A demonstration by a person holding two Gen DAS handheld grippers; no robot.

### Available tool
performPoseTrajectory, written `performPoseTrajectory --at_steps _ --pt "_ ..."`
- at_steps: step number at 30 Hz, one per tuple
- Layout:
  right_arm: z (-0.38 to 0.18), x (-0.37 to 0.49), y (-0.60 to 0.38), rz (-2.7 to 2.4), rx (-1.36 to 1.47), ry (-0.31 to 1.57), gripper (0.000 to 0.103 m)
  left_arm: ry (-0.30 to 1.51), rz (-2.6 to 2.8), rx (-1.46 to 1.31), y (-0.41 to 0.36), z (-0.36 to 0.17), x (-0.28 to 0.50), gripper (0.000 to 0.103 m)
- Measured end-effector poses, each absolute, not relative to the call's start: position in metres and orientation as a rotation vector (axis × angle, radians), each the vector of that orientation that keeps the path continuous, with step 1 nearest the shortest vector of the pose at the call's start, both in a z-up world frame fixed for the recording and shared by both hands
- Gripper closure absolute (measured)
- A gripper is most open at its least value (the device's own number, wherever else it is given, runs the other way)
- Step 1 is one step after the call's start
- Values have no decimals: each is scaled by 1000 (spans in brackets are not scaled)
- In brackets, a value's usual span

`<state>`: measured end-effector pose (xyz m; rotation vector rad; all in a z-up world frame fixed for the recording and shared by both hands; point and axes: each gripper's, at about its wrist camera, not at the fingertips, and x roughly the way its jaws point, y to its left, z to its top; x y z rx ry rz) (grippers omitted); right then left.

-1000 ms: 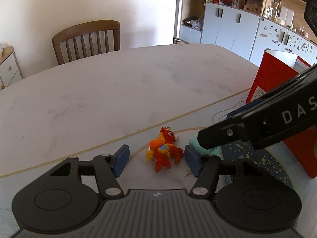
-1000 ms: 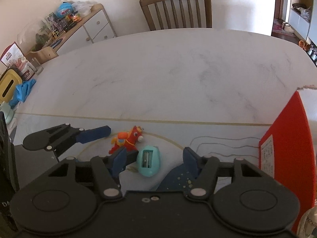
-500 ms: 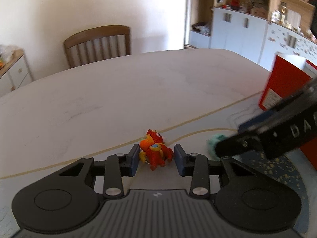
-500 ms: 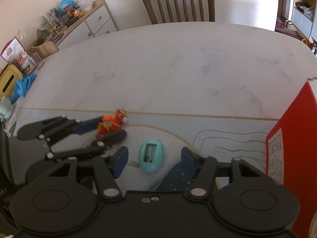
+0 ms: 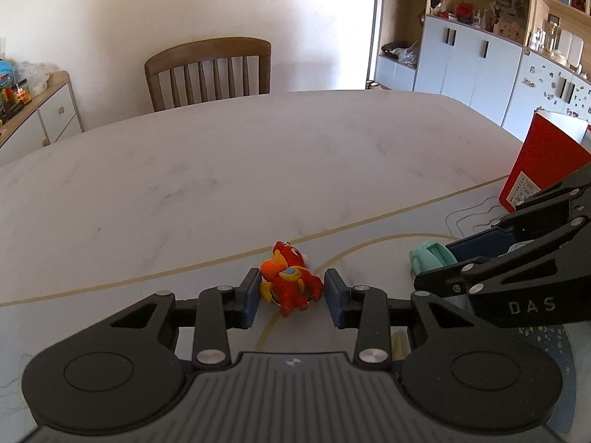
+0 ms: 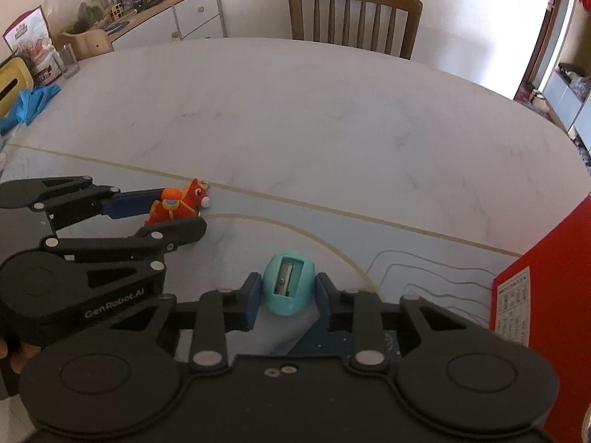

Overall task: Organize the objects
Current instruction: 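Grasp the orange toy figure with the left tool while the right tool grasps the teal sharpener, then carry the toy and sharpener into the red box and open both tools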

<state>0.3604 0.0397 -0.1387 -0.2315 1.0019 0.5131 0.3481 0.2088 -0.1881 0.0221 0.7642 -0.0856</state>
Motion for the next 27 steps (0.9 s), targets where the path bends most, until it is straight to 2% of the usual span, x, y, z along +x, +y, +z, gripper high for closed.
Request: performPoseTrajectory --at_steps 12,27 --pt "-99 328 25 523 -197 939 74 761 -83 -23 203 -150 325 67" --pt "-23 268 -26 571 -160 807 74 695 -129 -25 151 -65 266 67"
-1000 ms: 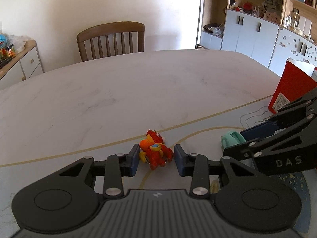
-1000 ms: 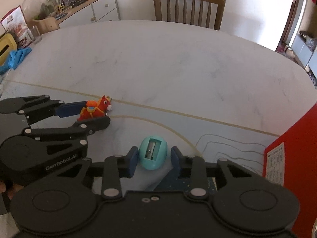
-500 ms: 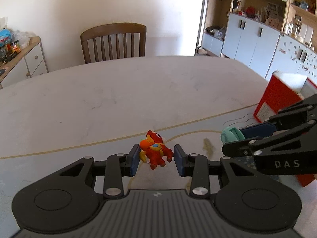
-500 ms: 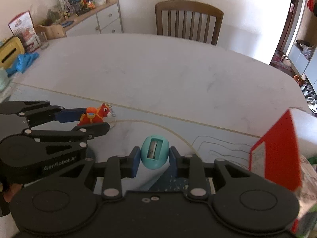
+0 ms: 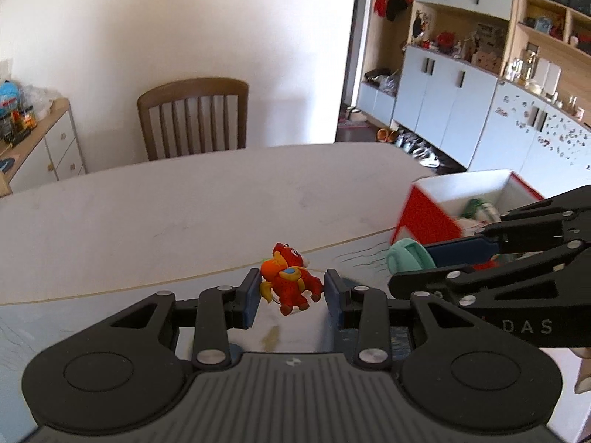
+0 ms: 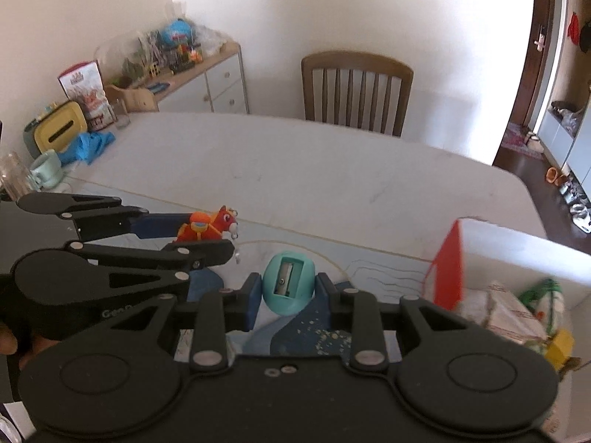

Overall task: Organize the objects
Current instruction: 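Carry the toy and sharpener into the red box and open both tools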

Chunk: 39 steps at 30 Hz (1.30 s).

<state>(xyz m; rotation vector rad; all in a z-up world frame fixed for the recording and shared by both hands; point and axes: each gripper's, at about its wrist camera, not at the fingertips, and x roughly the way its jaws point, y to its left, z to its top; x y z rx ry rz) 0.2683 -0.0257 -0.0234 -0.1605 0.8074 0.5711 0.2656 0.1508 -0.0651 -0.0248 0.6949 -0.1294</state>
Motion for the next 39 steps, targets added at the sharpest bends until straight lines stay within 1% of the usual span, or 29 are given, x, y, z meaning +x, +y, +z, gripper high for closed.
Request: performPoseTrajectory --at_steps 9,16,29,39 --pt "1 249 -89 552 -123 751 74 682 -171 -9 94 -33 252 67" --pt "4 244 -140 512 -105 728 74 675 -228 19 36 -23 253 67" --pt "-9 255 -247 369 -46 731 74 699 -304 74 -62 -32 281 67" --pt "-33 279 -302 284 -26 772 73 731 -334 119 -112 -47 315 67"
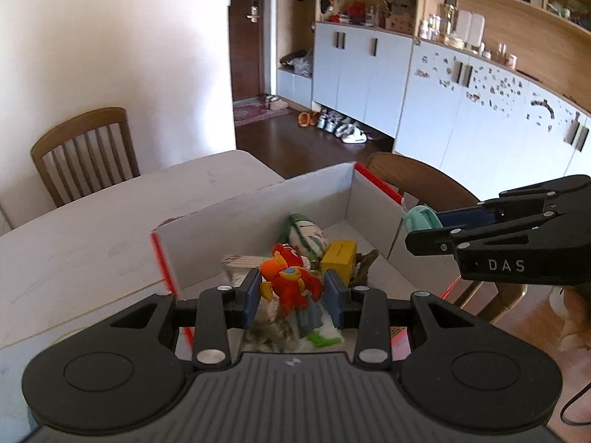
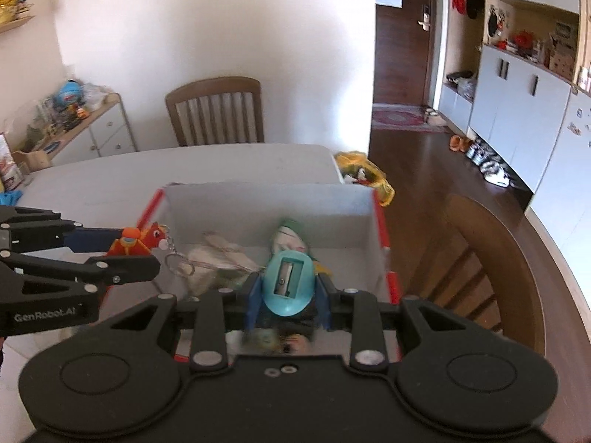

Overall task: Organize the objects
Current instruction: 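Carry the toy and sharpener into the red box and open both tools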

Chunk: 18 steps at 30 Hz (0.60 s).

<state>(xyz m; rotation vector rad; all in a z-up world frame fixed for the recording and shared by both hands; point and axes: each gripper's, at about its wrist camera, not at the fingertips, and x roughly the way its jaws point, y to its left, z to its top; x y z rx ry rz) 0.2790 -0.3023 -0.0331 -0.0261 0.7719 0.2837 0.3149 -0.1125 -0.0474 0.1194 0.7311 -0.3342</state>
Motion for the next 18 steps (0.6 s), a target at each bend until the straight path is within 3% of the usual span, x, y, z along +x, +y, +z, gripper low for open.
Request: performPoseTrajectory --at_steps 18 --pt "-94 313 -299 357 -61 942 73 903 -324 183 -140 -100 352 67"
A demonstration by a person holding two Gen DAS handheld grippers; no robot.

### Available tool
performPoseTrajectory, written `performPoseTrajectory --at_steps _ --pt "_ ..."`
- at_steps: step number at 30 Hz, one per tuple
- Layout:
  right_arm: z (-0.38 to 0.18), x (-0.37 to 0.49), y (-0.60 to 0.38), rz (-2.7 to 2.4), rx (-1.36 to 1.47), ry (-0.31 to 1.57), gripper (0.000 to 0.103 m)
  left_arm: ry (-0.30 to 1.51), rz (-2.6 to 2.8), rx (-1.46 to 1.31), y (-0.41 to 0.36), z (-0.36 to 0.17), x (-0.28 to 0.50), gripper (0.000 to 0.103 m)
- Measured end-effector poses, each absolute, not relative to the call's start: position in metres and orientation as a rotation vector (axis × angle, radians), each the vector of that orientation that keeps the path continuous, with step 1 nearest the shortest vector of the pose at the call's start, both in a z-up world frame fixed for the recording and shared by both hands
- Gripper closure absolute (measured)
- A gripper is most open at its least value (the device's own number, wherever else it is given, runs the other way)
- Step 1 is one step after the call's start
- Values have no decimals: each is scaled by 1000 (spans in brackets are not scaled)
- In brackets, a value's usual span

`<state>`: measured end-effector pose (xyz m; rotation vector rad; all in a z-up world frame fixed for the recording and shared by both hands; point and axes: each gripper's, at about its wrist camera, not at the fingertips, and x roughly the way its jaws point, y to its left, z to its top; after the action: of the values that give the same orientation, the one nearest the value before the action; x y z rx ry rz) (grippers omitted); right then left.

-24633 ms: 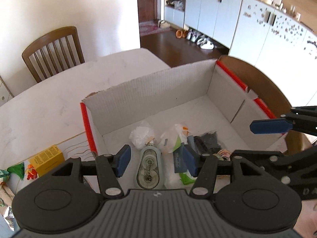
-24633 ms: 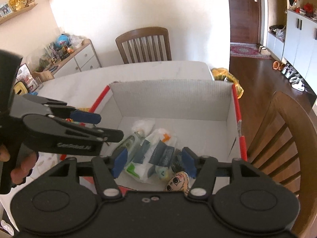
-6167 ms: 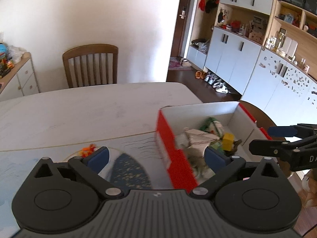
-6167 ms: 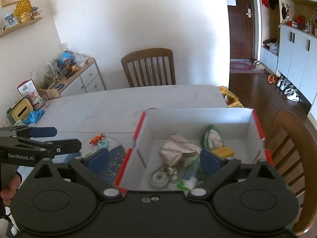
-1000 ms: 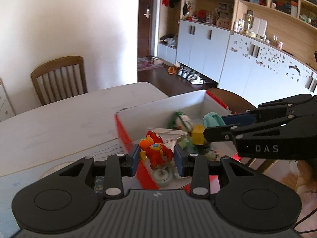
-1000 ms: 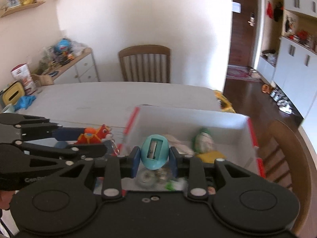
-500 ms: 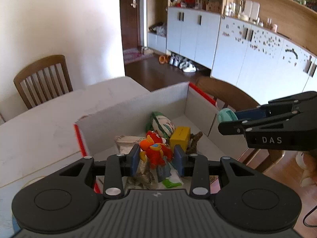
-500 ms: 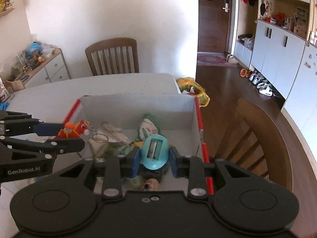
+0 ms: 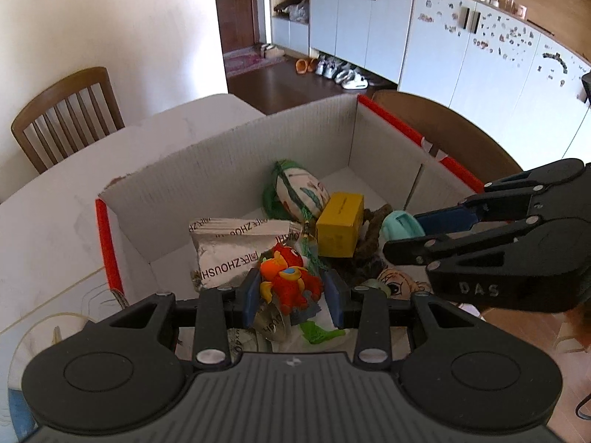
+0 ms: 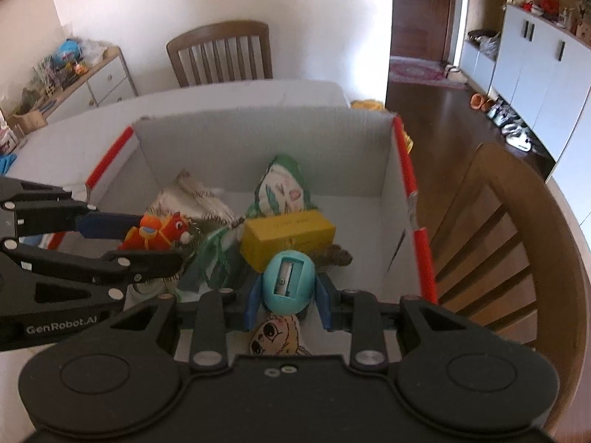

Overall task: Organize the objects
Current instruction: 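Carry the toy and sharpener into the red box and open both tools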

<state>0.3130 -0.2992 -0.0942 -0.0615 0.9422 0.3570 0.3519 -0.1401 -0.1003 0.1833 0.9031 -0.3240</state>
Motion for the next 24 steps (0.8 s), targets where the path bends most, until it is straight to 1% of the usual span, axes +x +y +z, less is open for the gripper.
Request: performPoseTrajectory --at_steps 11,20,21,23,24 --pt "-100 318 -296 401 -89 966 72 955 -302 182 -140 -117 360 67" --pt "-93 316 -301 416 -70 950 67 938 -283 158 -133 -116 354 66" --pt "-91 316 -302 417 -67 946 67 933 -279 159 -133 -114 353 65" --pt "-88 314 -304 422 -60 939 65 923 -278 150 -132 -111 349 54" --pt "-86 313 -305 423 -56 935 65 918 -275 146 -132 -109 348 50"
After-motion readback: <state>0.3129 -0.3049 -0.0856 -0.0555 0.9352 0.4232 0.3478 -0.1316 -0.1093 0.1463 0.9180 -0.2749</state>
